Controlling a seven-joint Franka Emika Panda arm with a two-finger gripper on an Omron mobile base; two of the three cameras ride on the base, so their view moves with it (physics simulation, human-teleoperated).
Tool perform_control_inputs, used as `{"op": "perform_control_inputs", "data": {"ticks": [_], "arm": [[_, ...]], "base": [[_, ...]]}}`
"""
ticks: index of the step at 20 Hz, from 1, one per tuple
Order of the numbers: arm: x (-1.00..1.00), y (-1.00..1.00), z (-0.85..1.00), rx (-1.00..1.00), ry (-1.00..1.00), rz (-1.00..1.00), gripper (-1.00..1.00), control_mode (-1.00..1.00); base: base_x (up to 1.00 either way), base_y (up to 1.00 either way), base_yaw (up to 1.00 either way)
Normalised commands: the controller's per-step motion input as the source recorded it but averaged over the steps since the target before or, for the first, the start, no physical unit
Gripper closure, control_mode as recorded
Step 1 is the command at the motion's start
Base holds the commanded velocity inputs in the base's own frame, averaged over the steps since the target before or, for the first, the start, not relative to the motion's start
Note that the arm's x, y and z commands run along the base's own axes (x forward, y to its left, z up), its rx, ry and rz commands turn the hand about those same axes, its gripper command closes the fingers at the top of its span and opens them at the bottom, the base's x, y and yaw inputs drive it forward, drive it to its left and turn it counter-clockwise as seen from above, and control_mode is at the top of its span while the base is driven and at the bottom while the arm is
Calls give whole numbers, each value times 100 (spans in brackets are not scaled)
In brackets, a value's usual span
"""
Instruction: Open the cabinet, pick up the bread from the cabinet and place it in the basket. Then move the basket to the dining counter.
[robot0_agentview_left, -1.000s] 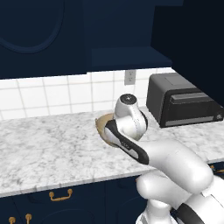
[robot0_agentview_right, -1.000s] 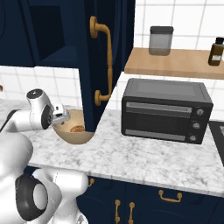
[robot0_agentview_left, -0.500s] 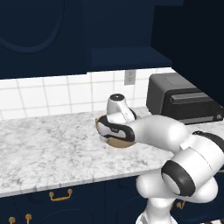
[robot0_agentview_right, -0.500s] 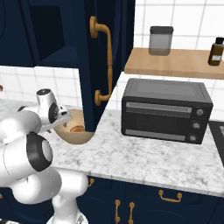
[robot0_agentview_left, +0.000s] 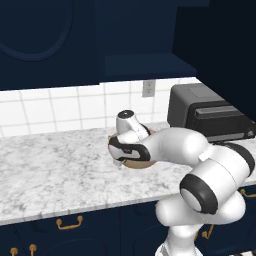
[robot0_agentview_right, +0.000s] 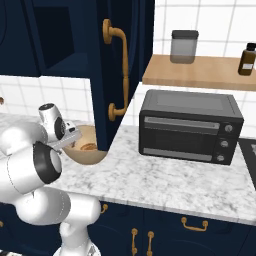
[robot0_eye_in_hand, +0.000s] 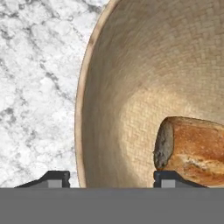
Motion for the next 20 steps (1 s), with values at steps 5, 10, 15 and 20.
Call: {"op": "perform_control_inputs", "data": {"ticks": [5, 10, 15, 20], "arm": [[-5, -26, -60, 0, 0, 3, 100, -100], [-13, -1, -6, 0, 1, 23, 100, -100], [-28, -1, 74, 0, -10, 32, 100, -100], [-81, 0, 97, -5, -22, 32, 100, -100]], "base": [[0, 0, 0], [0, 0, 0], [0, 0, 0], [0, 0, 0]]}}
